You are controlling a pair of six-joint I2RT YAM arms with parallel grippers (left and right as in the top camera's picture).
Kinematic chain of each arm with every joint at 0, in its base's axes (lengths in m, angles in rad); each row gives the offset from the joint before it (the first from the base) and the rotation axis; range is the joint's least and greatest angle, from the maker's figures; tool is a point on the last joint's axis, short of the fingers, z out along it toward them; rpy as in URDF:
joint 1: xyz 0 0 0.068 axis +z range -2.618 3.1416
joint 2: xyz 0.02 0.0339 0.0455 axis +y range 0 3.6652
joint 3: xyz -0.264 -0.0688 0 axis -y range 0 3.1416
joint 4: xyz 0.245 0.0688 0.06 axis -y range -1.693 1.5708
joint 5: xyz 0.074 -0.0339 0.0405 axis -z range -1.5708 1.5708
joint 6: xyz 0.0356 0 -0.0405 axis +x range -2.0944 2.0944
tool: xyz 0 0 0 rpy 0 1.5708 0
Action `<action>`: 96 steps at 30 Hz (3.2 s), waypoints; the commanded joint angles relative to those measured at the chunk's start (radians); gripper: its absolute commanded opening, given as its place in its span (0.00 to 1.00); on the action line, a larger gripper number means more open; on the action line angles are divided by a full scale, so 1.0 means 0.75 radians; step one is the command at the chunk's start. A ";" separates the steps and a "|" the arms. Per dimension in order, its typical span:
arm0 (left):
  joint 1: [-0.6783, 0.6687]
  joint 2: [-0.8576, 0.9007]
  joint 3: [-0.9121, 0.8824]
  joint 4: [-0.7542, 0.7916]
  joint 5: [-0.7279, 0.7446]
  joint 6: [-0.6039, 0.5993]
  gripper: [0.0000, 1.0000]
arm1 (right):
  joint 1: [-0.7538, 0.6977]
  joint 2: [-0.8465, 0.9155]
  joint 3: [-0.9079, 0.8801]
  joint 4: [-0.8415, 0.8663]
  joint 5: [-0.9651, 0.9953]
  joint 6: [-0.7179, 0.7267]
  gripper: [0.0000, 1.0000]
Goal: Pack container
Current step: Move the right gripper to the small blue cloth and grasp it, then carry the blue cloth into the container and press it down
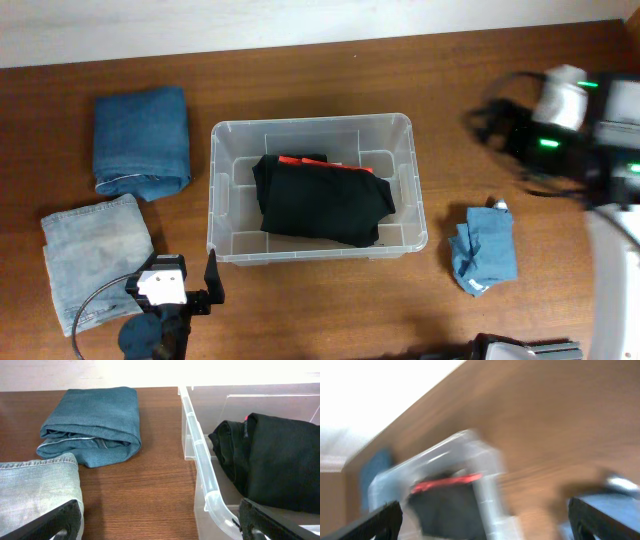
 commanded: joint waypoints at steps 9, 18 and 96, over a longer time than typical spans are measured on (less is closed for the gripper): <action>-0.002 -0.004 -0.017 -0.002 0.000 0.021 1.00 | -0.613 0.275 -0.338 -0.065 -0.002 -0.180 0.99; -0.002 -0.004 -0.017 -0.002 0.000 0.021 1.00 | -0.604 0.464 -0.740 0.277 -0.197 -0.321 0.99; -0.002 -0.004 -0.017 -0.002 0.000 0.021 1.00 | 1.386 0.658 -0.100 0.660 0.115 -0.209 0.73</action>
